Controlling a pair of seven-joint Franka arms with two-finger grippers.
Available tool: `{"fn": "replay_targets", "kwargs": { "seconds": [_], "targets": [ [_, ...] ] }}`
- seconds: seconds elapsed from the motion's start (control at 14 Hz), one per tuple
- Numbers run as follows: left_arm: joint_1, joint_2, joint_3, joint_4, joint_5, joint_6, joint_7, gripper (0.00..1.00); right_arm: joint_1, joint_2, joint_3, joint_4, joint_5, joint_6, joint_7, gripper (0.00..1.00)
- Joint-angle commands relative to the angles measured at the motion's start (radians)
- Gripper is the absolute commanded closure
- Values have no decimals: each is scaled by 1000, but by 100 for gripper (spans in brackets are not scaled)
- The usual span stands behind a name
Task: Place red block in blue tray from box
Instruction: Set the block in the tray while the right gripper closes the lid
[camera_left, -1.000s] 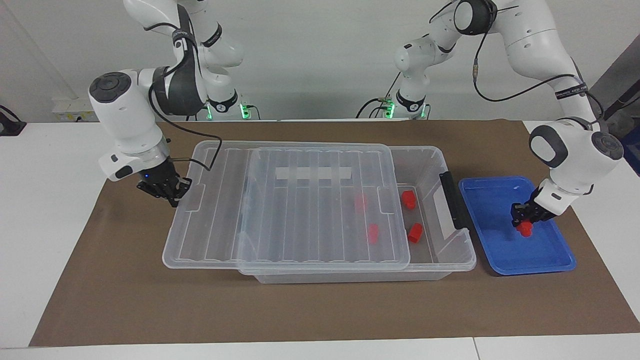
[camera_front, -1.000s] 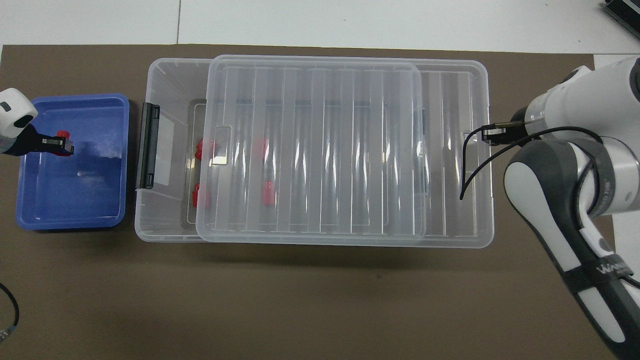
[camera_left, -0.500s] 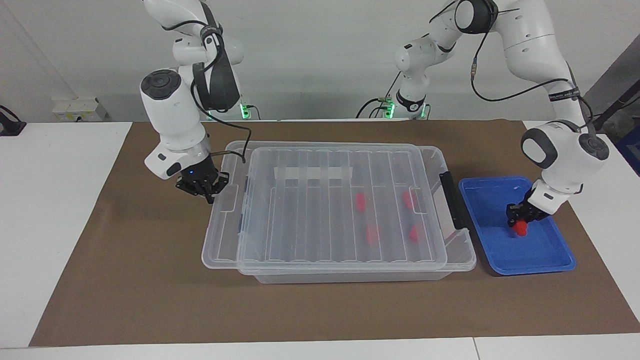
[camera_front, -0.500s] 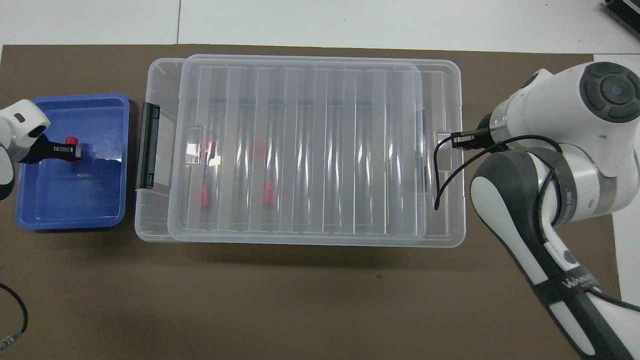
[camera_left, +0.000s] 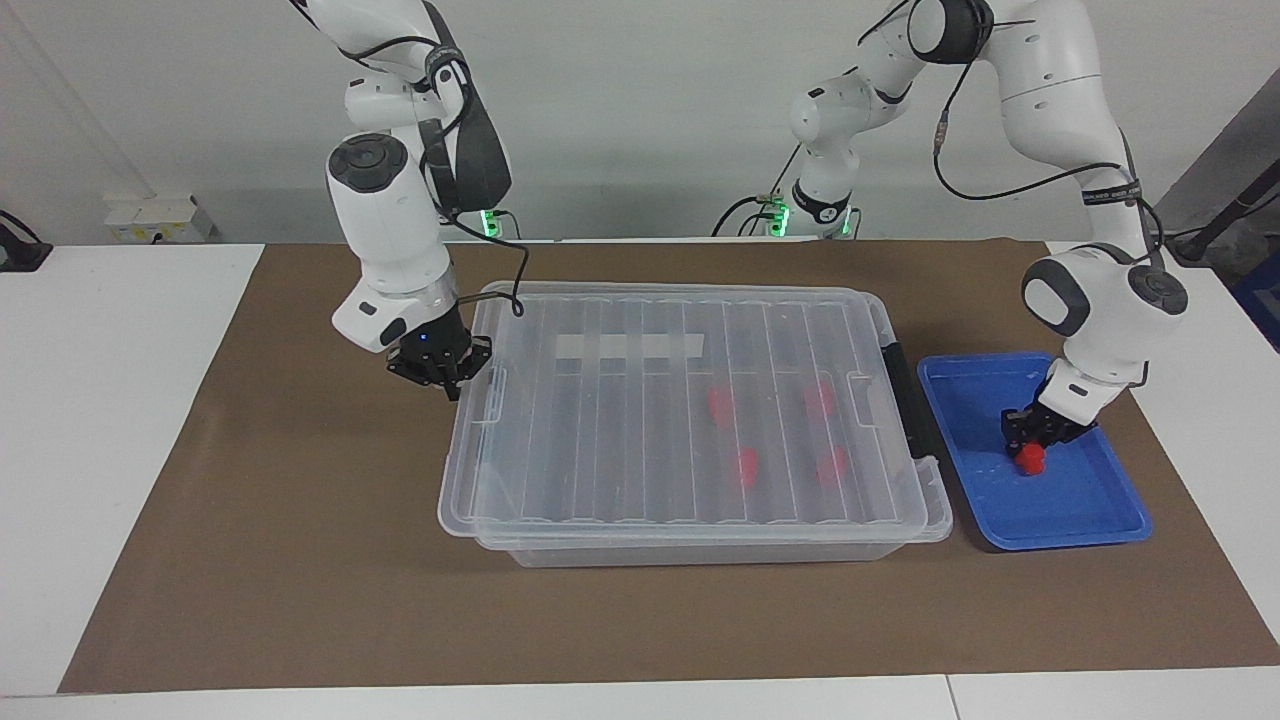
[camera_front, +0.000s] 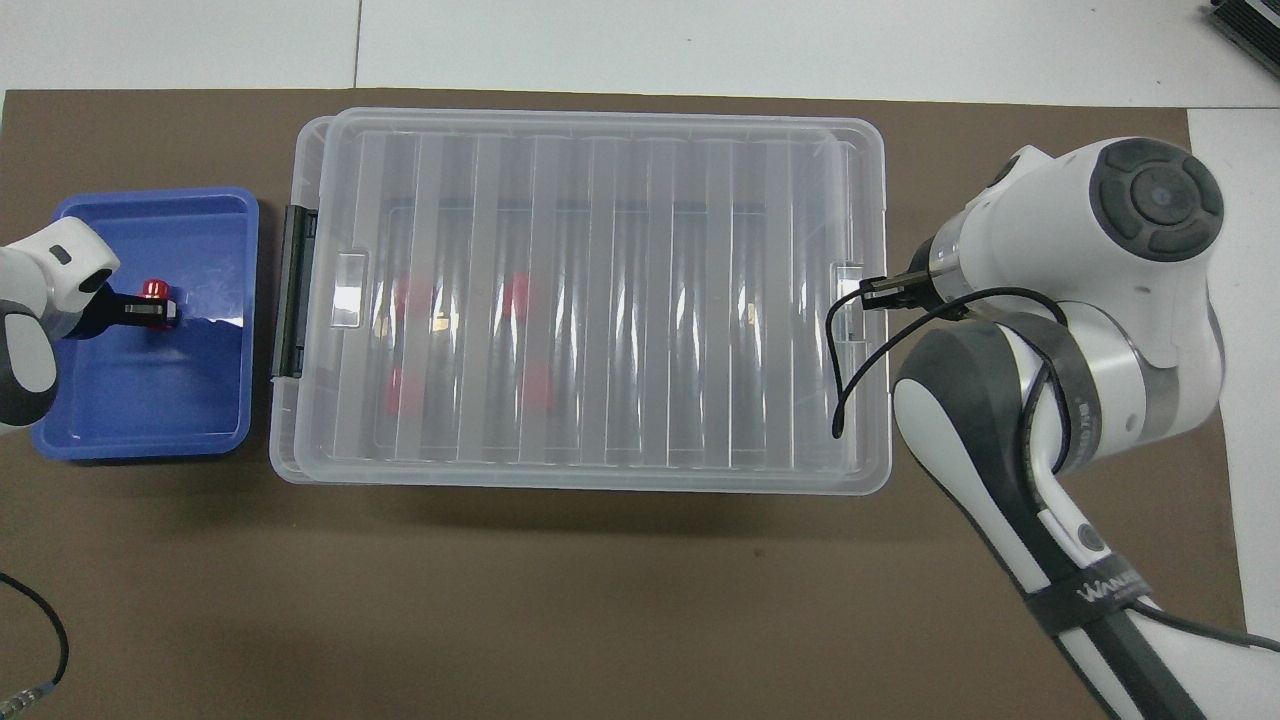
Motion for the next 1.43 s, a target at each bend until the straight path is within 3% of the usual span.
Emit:
{"fn": "replay_targets", "kwargs": {
  "seconds": [0.0,0.07,0.14,0.21,0.36,0.43,0.71,0.86,1.07,1.36],
  "targets": [
    [-7,-24,5,-54,-4,43,-11,100,11,-16,2,-20,17,15,-17,100],
    [-7,-24,5,-56,-4,46,-11,97,12,-15,2,-20,18,15,-17,100],
    [-7,-22,5,-56,-4,46,-11,77,12,-16,2,-20,18,15,-17,100],
    [-7,-22,5,-56,-4,48,-11,69,12,-16,2,-20,26,17,-17,100],
    [-7,-22,5,-56,-3,48,-9,40,12,-15,2,-20,40,15,-17,100],
    [-7,-22,5,-56,-3,48,-9,35,12,-15,2,-20,40,17,-17,100],
    [-6,-22,5,-44,-3,33,-5,25,23,-15,2,-20,46,15,-19,100],
    [-7,-22,5,-9,-1,-27,-5,24,23,-15,2,-16,46,14,-17,100],
    [-6,-25,6,117,20,-223,-2,23,14,-21,1,-16,46,6,-16,100],
    [-7,-83,3,297,56,-530,0,19,-14,-48,-2,-19,46,-32,-8,100]
  ]
}}
